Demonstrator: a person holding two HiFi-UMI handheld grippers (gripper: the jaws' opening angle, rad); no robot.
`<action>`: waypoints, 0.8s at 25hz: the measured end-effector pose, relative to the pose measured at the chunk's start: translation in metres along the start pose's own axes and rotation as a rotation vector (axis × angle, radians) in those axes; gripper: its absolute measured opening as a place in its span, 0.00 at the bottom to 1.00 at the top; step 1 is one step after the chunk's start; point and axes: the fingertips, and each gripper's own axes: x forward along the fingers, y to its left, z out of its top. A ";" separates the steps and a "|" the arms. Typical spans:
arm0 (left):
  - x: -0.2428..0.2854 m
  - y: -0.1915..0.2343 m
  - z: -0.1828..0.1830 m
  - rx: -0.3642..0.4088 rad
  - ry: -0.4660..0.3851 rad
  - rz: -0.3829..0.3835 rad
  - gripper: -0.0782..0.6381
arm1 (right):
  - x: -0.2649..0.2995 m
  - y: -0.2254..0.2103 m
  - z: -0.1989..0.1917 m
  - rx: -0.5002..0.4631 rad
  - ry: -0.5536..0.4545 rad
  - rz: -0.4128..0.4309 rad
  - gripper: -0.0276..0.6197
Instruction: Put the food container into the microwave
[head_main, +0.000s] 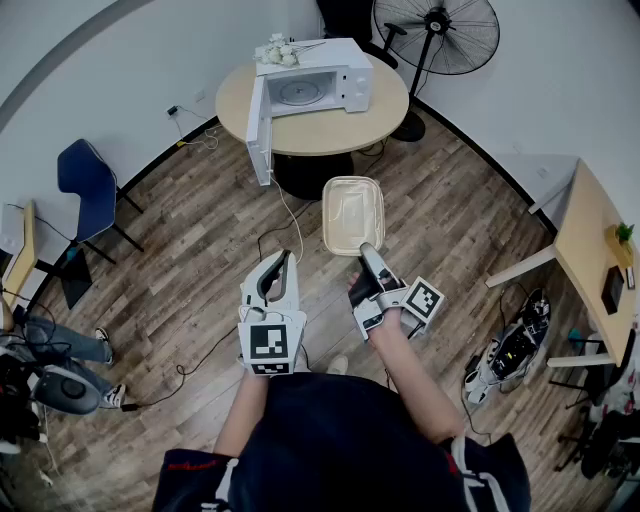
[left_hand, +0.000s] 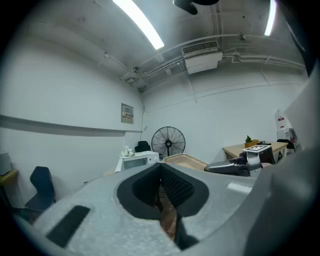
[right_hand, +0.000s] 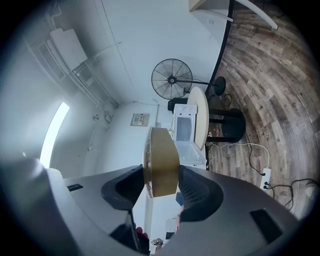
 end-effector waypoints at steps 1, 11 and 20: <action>-0.002 -0.003 0.000 0.000 0.001 0.001 0.13 | -0.003 0.000 0.000 0.003 0.001 -0.001 0.37; 0.002 -0.018 -0.001 -0.012 0.001 0.002 0.13 | -0.012 -0.006 0.006 0.033 0.022 0.000 0.37; 0.021 -0.017 -0.006 0.021 0.021 0.010 0.13 | -0.004 -0.024 0.019 0.065 0.018 -0.026 0.37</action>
